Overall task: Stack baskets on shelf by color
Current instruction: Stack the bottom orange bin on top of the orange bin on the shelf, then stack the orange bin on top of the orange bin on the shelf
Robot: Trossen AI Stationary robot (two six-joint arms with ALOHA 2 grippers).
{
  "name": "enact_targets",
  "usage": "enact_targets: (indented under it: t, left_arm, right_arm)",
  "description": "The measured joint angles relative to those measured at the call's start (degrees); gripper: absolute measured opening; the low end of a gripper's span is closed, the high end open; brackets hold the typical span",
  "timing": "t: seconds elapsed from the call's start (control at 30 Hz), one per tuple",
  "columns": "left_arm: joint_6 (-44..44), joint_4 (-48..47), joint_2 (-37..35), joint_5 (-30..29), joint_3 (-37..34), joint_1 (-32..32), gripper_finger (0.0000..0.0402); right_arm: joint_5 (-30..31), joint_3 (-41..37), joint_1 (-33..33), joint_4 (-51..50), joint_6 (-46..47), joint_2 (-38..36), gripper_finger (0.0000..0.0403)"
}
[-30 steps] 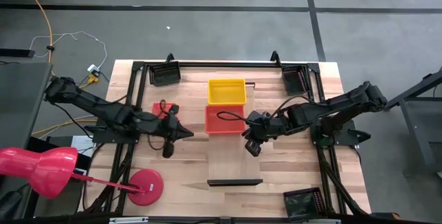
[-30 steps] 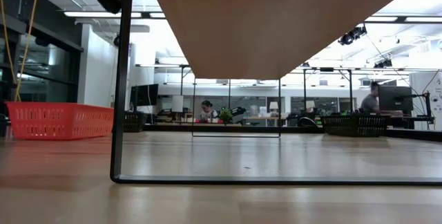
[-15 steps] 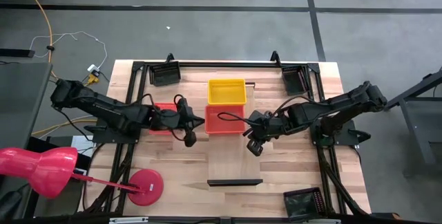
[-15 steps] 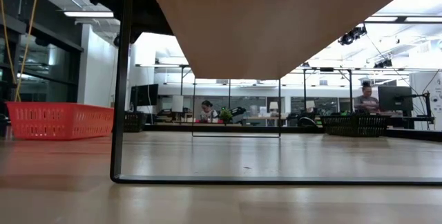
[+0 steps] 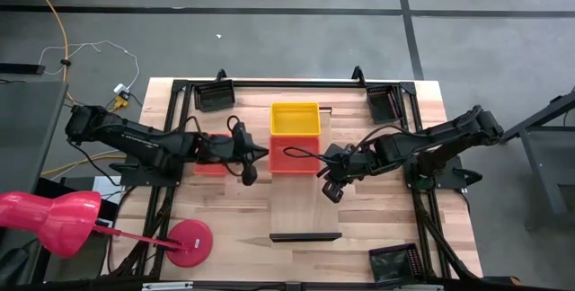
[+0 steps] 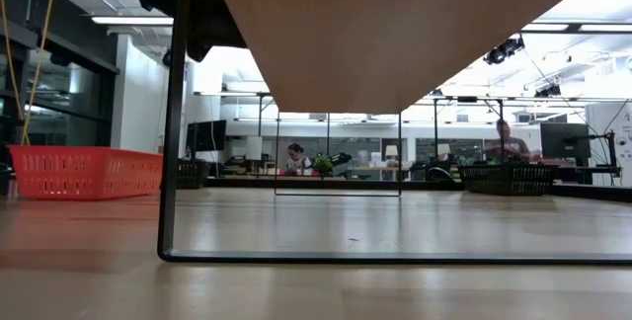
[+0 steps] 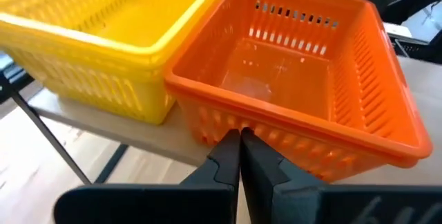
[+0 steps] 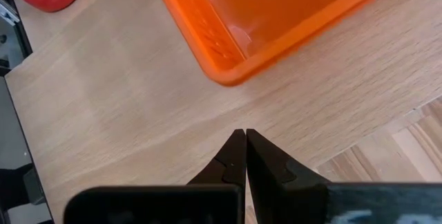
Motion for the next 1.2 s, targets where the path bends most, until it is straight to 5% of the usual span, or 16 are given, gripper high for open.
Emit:
enact_targets:
  t: [0.23, 0.67, 0.87, 1.2]
  left_arm:
    - [3.75, -2.76, -0.8, 4.49, 0.04, 0.97, 0.0]
    - [-0.6, -33.12, -24.09, 4.58, 2.34, -0.3, 0.001]
    - [-5.66, -47.06, -25.8, 9.87, 0.4, -2.46, 0.0066]
    - [-11.18, -50.26, -24.29, 15.06, -6.5, -6.57, 0.0208]
  right_arm:
    - [-0.02, 0.0, 0.0, 0.0, 0.0, -0.02, 0.0]
    - [2.67, 0.0, 0.02, -1.09, 0.4, -3.59, 0.0]
    - [4.02, 0.0, 0.0, -2.49, 0.46, -4.65, 0.0]
    - [4.08, 0.0, 0.0, -4.49, 1.73, -4.72, 0.0]
